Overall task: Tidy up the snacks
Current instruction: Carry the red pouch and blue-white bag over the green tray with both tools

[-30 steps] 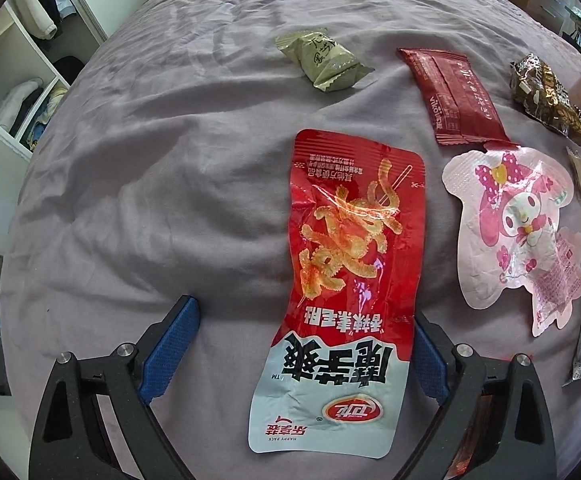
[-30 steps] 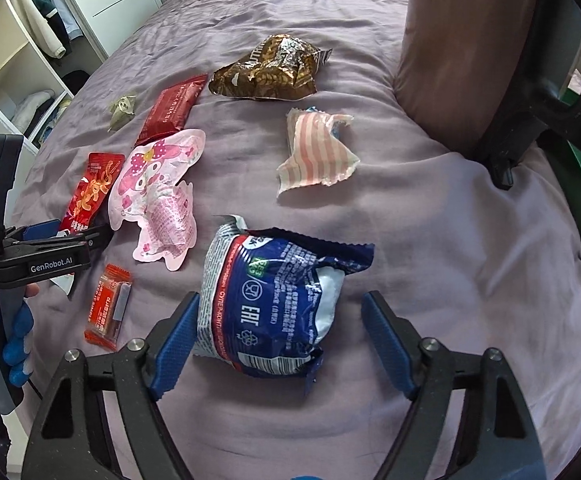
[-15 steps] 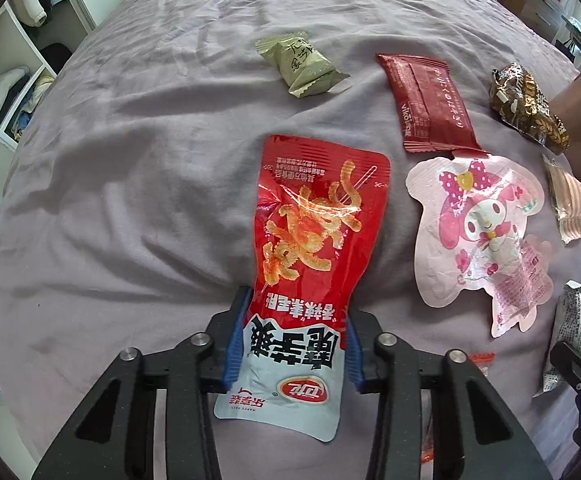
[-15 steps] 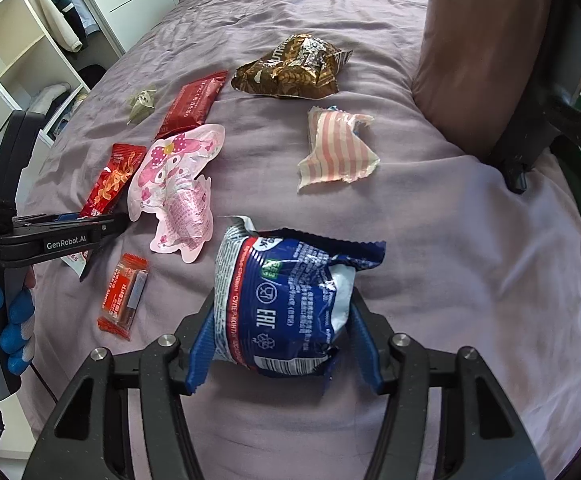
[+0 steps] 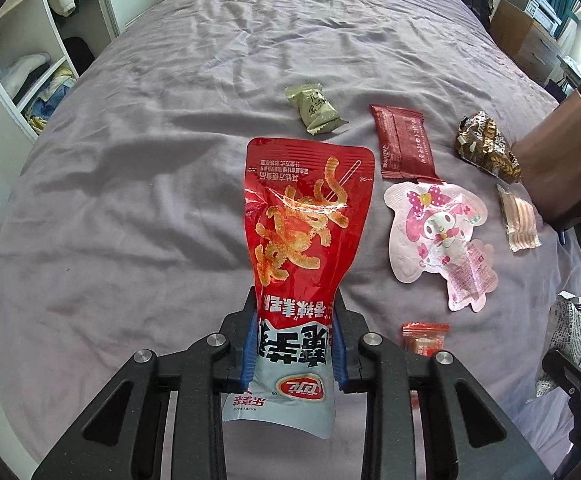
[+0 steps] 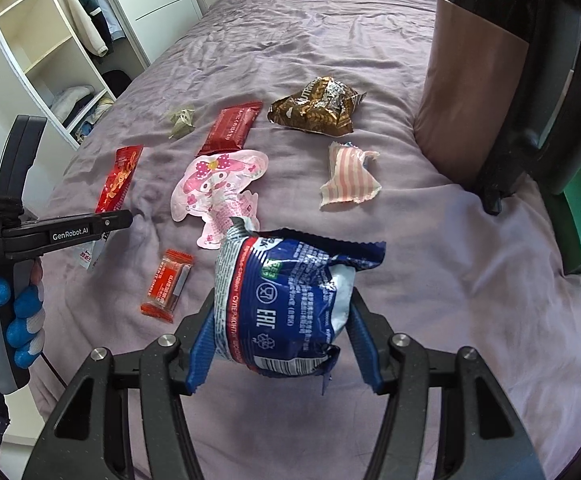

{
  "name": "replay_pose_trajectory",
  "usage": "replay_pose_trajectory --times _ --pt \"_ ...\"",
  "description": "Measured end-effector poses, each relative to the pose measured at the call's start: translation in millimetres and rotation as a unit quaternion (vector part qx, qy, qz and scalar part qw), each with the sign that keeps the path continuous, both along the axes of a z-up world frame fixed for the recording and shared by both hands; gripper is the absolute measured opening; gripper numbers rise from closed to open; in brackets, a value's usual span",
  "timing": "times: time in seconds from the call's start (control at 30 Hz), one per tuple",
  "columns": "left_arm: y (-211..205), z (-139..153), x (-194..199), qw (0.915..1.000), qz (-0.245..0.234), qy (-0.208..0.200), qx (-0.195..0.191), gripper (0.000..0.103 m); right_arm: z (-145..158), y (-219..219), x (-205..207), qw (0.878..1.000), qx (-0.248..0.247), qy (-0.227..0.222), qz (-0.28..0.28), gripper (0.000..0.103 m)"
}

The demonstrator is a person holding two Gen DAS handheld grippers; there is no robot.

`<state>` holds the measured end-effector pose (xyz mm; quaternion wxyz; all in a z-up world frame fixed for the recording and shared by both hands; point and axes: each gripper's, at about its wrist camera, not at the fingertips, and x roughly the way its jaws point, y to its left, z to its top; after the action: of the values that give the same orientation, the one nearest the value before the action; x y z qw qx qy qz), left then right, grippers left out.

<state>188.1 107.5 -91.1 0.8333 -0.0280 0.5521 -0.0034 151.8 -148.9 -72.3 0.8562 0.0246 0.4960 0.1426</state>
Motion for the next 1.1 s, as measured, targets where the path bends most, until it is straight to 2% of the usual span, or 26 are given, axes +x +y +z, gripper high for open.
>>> replay_pose_trajectory --times 0.27,0.43,0.83,1.1 --pt "-6 49 -46 0.9990 0.007 -0.044 -0.006 0.026 36 -24 -34 0.999 0.000 -0.034 0.001 0.103" --pt "-32 67 -76 0.9984 -0.009 -0.055 -0.013 0.026 49 -54 -56 0.999 -0.005 -0.047 -0.017 0.103" --pt "-149 97 -119 0.9906 -0.113 -0.062 -0.046 0.026 66 -139 -98 0.995 -0.014 -0.073 -0.070 0.103" --pt "-223 95 -123 0.9823 -0.178 -0.038 -0.043 0.026 58 -202 -106 0.990 -0.011 -0.073 -0.117 0.103"
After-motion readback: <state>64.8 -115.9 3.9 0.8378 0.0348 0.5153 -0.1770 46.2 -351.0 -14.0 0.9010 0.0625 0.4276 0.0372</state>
